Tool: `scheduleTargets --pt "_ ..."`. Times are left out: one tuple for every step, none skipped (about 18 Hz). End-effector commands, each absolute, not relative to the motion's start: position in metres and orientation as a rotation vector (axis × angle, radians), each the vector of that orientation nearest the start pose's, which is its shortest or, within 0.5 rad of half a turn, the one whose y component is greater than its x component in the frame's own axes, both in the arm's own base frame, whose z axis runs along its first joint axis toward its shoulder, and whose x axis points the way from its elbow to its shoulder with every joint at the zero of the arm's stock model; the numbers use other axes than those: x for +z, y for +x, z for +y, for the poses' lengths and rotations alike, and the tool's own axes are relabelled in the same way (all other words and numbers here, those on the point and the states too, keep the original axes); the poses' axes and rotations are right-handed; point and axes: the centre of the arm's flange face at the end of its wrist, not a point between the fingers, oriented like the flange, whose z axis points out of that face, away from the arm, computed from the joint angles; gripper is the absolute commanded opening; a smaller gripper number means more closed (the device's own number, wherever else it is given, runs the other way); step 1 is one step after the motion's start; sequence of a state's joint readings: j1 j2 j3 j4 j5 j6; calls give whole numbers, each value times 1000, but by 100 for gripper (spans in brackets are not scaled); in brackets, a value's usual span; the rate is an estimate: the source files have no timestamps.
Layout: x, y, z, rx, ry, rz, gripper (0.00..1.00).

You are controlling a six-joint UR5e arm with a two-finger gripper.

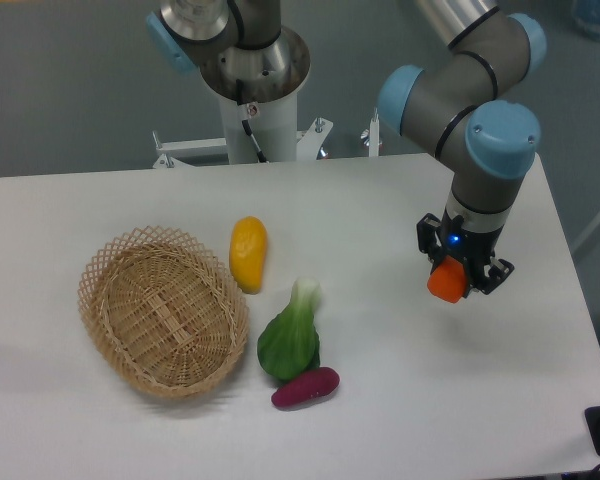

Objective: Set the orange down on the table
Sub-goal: 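Carry the held orange with the gripper and lower it toward the table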

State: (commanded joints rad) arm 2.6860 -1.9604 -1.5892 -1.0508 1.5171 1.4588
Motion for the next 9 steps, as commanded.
scheduleTargets --pt "313 -506 404 158 -3007 513 39" --pt "312 -505 404 163 -3008 510 40" --pt "312 -504 405 168 -3006 515 41" --pt "312 -503 405 163 -3007 515 41" --pt "312 -502 407 168 -3013 511 41" --pt "311 -497 412 173 -3028 514 41" --pt "308 -493 414 163 -3040 496 41" --pt "306 -491 416 169 -3043 465 41" --pt "300 -488 414 163 -3047 430 41"
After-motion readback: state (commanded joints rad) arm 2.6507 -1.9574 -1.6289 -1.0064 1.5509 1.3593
